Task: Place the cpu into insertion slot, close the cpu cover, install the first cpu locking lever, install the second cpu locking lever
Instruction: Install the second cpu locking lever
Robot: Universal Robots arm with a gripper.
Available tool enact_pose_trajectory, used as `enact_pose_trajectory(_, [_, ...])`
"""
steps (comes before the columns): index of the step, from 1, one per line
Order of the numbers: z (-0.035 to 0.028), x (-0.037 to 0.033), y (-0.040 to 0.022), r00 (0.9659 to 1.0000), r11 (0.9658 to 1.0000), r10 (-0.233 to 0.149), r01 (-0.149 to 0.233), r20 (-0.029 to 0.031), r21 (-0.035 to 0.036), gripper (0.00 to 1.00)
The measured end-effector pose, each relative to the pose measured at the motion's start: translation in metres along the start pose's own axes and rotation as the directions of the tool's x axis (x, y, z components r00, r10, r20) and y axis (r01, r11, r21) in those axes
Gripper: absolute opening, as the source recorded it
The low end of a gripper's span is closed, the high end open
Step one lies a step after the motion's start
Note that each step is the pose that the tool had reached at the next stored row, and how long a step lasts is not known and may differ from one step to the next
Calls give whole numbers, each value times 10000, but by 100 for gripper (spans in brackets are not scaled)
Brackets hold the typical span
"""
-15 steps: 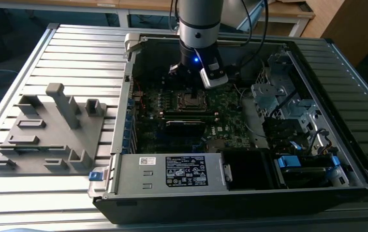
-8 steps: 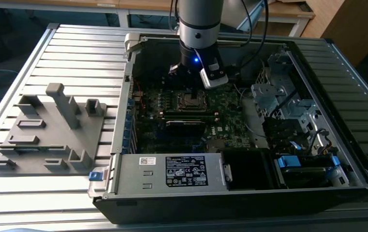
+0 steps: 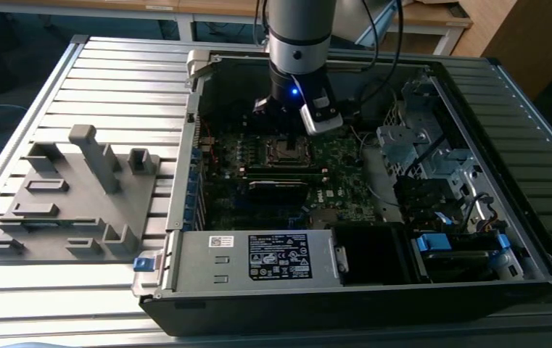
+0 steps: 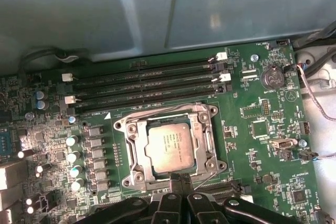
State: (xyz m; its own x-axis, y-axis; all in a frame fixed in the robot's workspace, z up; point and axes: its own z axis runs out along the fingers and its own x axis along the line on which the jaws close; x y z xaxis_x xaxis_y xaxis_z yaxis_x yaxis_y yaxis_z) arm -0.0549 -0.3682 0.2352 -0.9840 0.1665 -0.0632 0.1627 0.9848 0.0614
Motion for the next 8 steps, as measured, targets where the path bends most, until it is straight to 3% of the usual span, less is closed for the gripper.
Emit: enact_pose_trajectory(8, [-1,-5,-29,10000,10000,0,0,0,0,11])
